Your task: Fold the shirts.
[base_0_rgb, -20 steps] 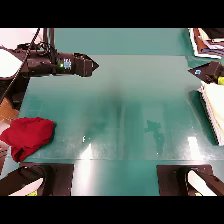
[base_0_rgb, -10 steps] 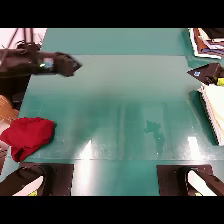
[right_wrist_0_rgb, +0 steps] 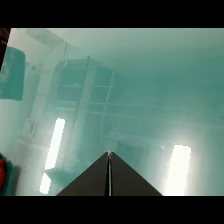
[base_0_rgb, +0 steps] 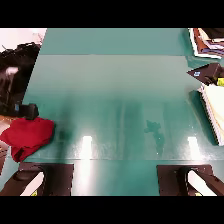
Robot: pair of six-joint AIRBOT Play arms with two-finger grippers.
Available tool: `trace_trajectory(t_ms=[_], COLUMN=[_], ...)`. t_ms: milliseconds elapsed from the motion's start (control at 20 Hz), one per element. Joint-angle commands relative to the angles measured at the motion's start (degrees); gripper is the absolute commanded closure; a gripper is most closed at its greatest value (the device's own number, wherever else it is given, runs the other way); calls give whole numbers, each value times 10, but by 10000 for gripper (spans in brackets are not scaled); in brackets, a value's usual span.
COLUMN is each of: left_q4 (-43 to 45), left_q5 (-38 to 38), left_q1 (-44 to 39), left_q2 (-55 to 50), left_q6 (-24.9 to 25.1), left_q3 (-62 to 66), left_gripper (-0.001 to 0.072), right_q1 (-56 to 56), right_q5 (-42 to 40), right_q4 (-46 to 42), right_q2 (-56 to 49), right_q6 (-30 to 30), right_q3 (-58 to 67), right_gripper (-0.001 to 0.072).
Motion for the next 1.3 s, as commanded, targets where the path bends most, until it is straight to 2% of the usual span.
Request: trace_trajectory(t_ms=[0,100,250,300,350,500,650,850,950,1100,1250], left_q4=[38,42,47,47,47,46,34,-78,-91,-89,-89], left_q5=[55,84,85,75,65,44,2,-16,2,40,30], left_q1=[25,25,25,25,25,25,24,21,-20,-103,-184], left_q2=[7,7,7,8,8,8,9,9,9,7,-41], left_q6=[-15,-15,-15,-15,-14,-15,-14,-8,-8,1,-2], left_q3=[-122,-187,-234,-231,-223,-150,26,315,414,457,456], left_gripper=[171,171,187,447,665,681,682,684,684,685,685], right_q1=[0,0,0,0,0,0,-1,-21,-30,-33,-33], right_q5=[0,0,-1,-1,-4,-19,-32,-56,-66,-72,-80], right_q4=[0,0,0,0,0,1,20,124,170,178,171], right_q2=[0,0,0,0,0,0,1,2,2,2,2], right_q6=[0,0,0,0,0,0,0,0,0,0,0], right_q3=[0,0,0,0,0,0,0,0,0,16,67], right_gripper=[691,691,691,692,691,691,691,691,691,691,692])
